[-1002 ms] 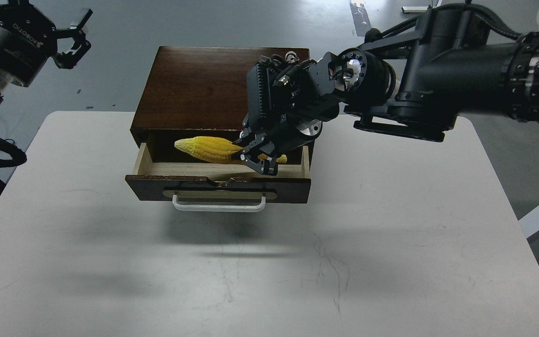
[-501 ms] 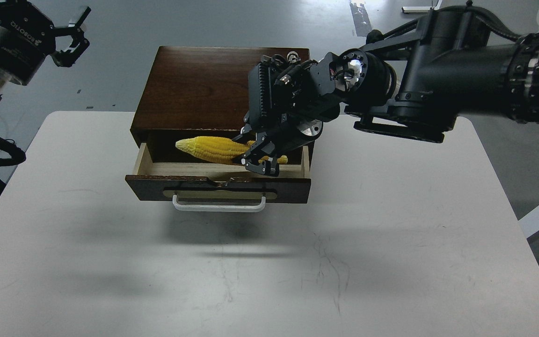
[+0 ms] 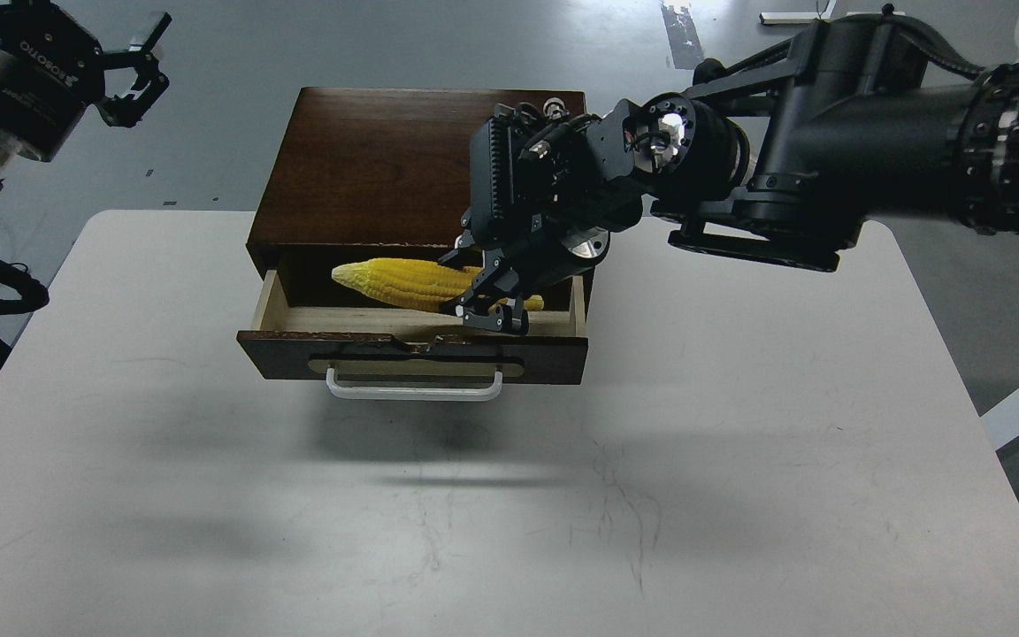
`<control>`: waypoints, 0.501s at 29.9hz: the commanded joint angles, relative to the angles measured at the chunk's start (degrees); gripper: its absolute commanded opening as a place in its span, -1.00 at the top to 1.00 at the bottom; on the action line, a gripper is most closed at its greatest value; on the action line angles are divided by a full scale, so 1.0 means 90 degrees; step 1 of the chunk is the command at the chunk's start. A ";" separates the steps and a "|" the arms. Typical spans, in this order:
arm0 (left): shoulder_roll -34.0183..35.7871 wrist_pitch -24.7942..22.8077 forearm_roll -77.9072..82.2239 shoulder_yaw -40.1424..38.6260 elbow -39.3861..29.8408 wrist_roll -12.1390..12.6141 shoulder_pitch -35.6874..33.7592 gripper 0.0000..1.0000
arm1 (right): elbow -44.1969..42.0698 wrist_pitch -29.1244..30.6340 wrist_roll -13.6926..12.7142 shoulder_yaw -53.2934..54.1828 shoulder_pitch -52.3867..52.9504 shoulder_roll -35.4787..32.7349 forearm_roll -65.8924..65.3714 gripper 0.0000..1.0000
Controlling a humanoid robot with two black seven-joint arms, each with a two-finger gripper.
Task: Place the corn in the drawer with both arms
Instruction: 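Lower the corn into the open drawer and open the right gripper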
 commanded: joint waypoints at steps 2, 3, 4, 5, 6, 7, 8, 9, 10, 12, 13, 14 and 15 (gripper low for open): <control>0.0000 0.0000 0.0000 0.0000 0.0000 0.0000 0.0000 -0.98 | 0.0002 0.0009 0.0000 0.0000 0.0010 0.0000 0.0000 0.06; 0.0000 0.0000 0.0000 0.0000 0.0000 0.0000 -0.0009 -0.98 | 0.0002 0.0009 0.0000 0.0000 0.0010 0.0000 0.0000 -0.03; 0.0000 0.0000 0.0000 0.0000 0.0000 0.0000 0.0000 -0.98 | 0.0002 0.0009 0.0000 0.0000 0.0010 0.0000 0.0000 -0.07; 0.0000 0.0000 0.0000 0.0000 0.0000 0.0000 0.0000 -0.98 | 0.0002 0.0009 0.0000 0.0000 0.0010 0.0000 0.0000 -0.08; 0.0000 0.0000 0.0000 0.0000 0.0000 0.0000 0.0000 -0.98 | 0.0002 0.0009 0.0000 0.0000 0.0010 0.0000 0.0000 -0.08; 0.0000 0.0000 0.0000 0.0000 0.0000 0.0000 0.0000 -0.98 | 0.0002 0.0009 0.0000 0.0000 0.0010 0.0000 0.0000 -0.08; 0.0000 0.0000 0.0000 0.0000 0.0000 0.0000 0.0000 -0.98 | 0.0002 0.0009 0.0000 0.0000 0.0010 0.0000 0.0000 -0.08; 0.0000 0.0000 0.0000 0.0000 0.0000 0.0000 0.0000 -0.98 | 0.0002 0.0009 0.0000 0.0000 0.0010 0.0000 0.0000 -0.08; 0.0000 0.0000 0.0000 0.0000 0.0000 0.0000 0.0000 -0.98 | 0.0002 0.0009 0.0000 0.0000 0.0010 0.0000 0.0000 -0.08; 0.0009 0.0000 0.0000 0.0000 0.0000 0.0000 0.0000 -0.98 | 0.0002 0.0009 0.0000 0.0000 0.0010 0.0000 0.0000 -0.08; 0.0000 0.0000 0.0000 0.0000 0.0000 0.0000 0.0000 -0.98 | 0.0002 0.0009 0.0000 0.0000 0.0010 0.0000 0.0000 -0.08; 0.0009 0.0000 0.0000 0.0000 0.0000 0.0000 0.0000 -0.98 | 0.0012 0.0009 0.0000 0.0000 0.0010 0.0000 0.0000 -0.08; 0.0010 0.0000 0.0000 0.0000 0.0000 0.0000 0.0000 -0.98 | 0.0012 0.0009 0.0000 0.0000 0.0010 0.0000 0.0000 -0.08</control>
